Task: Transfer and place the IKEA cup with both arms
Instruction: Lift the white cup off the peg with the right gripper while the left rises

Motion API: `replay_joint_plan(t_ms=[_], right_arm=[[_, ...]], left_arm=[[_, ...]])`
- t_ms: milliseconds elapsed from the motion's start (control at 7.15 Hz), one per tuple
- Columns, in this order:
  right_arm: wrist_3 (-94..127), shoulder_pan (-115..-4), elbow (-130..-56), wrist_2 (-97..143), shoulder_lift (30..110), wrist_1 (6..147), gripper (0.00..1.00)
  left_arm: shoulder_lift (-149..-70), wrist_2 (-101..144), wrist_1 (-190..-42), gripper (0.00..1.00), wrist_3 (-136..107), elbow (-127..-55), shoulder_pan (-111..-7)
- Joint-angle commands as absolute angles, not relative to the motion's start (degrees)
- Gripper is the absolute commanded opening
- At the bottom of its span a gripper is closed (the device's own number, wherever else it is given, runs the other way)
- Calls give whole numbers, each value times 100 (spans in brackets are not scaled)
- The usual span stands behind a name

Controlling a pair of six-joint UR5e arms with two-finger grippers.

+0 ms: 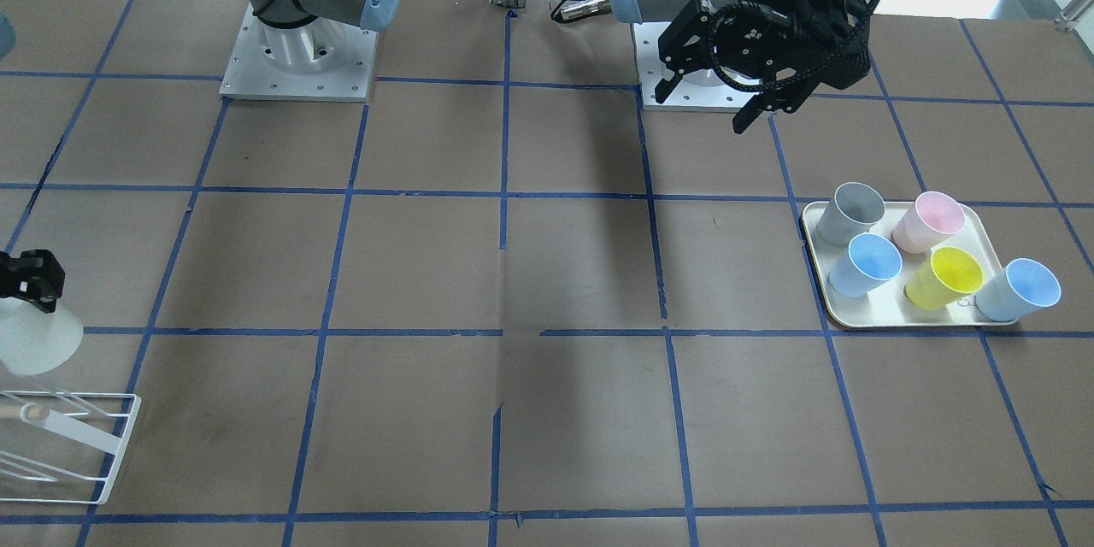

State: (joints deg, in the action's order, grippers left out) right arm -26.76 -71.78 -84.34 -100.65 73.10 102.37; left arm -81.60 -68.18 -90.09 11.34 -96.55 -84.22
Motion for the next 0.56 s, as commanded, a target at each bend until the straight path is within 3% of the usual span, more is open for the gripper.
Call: replay_joint_plan(t_ms=[0,420], right_arm=[[-2480,-7486,-8420,-9985,7890,9566,37],[-2355,-7629,-8437,-7971,8366,8389,33]], left_arm=[[-8156,-5989,-9009,100,1134,-9668,-8385],[-8209,-4566,-9210,100,1256,-9694,-7860]])
